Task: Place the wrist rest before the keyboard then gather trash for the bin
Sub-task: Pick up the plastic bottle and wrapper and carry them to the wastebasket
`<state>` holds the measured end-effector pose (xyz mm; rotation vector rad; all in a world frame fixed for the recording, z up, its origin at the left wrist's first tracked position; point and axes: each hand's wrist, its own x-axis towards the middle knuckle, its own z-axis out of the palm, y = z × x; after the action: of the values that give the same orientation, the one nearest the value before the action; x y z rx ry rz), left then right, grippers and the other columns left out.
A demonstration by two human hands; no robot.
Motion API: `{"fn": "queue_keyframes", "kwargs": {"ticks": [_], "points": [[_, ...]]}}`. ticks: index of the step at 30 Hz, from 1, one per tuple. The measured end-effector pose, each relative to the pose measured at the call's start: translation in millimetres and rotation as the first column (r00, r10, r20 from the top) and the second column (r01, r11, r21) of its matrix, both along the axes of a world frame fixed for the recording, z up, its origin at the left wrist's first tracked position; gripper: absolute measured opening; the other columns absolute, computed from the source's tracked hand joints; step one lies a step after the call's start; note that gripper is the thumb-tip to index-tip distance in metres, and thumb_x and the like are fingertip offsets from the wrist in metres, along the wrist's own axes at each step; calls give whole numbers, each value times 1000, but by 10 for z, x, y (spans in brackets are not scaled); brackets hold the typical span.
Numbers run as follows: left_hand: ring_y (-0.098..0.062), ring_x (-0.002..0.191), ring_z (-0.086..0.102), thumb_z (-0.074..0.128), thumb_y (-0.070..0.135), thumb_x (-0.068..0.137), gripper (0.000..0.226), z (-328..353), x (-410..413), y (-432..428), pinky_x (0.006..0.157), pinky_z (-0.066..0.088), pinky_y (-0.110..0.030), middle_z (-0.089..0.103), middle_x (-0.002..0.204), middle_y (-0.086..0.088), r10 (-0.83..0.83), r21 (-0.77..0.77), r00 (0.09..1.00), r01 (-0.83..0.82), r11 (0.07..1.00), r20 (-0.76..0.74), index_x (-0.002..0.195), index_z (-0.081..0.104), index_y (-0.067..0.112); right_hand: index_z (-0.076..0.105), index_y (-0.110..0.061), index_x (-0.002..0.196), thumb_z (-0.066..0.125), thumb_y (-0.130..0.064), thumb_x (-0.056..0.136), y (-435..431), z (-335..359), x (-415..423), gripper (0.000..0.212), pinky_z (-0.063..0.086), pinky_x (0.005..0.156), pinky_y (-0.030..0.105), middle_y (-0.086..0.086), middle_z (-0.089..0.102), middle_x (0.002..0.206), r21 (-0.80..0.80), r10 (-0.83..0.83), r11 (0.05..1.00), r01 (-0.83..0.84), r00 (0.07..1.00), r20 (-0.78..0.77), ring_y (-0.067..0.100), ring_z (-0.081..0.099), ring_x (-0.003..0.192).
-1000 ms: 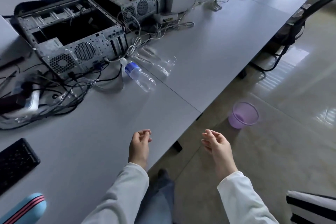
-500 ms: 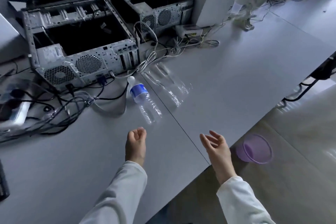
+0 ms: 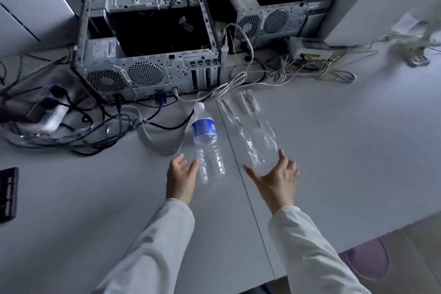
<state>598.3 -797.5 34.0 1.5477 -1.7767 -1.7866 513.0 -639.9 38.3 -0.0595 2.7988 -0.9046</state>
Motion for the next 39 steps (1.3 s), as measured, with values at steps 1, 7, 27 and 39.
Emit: {"fn": "queue_keyframes", "kwargs": {"ticks": [1,7,27,39], "points": [[-24,127,49,59,21,84,57,-34,-65,9,96,33,-24,49,140,-15,19,-10,1000,-19,1000,20,135,39,6,22,-4,143,72,-54,62,-27,-43,-117,107,11,108,32,18,36,139,20,31,999,-31,999,-18,34,27,130],[-25,131,44,62,34,80,67,-230,-397,64,110,34,-40,44,143,-14,82,-70,987,-72,995,142,137,37,11,10,-6,146,72,-59,56,-206,-332,-703,121,2,112,36,19,24,150,95,198,976,-195,980,-30,35,14,140],[-16,98,52,69,28,76,53,-284,-715,221,85,39,-28,51,109,3,177,-27,972,-175,984,157,123,50,13,67,-14,105,58,-22,82,-193,-589,-1319,26,35,82,29,9,72,104,-59,90,995,-83,986,140,34,53,106],[-22,110,57,71,30,73,54,-116,-446,561,95,44,-32,59,117,-6,53,165,999,-54,985,14,120,54,9,71,-5,98,67,-17,76,451,-238,-807,25,45,78,28,11,70,88,-331,-255,861,385,891,375,18,59,82]]}}
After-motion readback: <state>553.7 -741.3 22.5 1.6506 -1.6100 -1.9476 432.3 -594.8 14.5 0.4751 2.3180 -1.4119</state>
